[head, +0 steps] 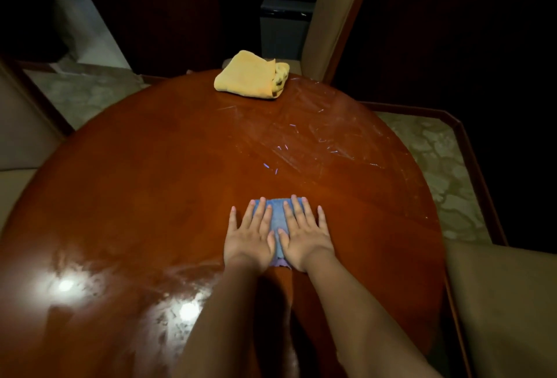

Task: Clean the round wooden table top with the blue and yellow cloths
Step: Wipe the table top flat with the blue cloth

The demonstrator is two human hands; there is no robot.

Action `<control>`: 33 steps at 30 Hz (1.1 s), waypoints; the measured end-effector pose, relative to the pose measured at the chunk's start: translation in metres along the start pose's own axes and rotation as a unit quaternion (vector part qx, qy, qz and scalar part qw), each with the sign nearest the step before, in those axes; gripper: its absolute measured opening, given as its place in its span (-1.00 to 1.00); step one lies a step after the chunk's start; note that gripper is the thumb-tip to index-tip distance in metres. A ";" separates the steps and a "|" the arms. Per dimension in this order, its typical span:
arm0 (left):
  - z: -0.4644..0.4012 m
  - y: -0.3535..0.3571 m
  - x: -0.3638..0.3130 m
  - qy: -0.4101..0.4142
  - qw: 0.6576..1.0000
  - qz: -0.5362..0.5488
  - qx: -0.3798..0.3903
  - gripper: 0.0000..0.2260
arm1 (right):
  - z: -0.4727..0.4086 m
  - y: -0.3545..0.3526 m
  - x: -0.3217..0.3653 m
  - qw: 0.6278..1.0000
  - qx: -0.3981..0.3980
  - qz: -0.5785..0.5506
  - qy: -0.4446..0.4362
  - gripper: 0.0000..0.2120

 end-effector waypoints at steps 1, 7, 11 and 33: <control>-0.011 -0.003 0.004 0.007 1.000 -0.010 -0.002 -0.48 | -0.009 -0.002 0.002 1.000 -0.003 -0.008 0.005 -0.43; -0.088 -0.029 0.008 0.074 0.994 -0.072 -0.041 -0.49 | -0.064 -0.024 -0.016 0.999 -0.024 -0.033 0.028 -0.44; -0.141 -0.045 -0.005 0.094 0.990 -0.082 -0.063 -0.49 | -0.101 -0.045 -0.044 0.997 -0.029 -0.041 0.057 -0.45; -0.080 -0.039 -0.043 0.075 0.991 -0.104 -0.046 -0.47 | -0.038 -0.023 -0.056 0.997 -0.029 -0.018 0.068 -0.44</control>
Point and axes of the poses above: each hand's wrist, its own z-axis away from the middle knuckle, its own y-axis out of the palm, x = y × z, the point moved 1 cm from there along -z, towards the middle knuckle, and after that the axes turned 15 degrees about -y, right-handed, at the moved point
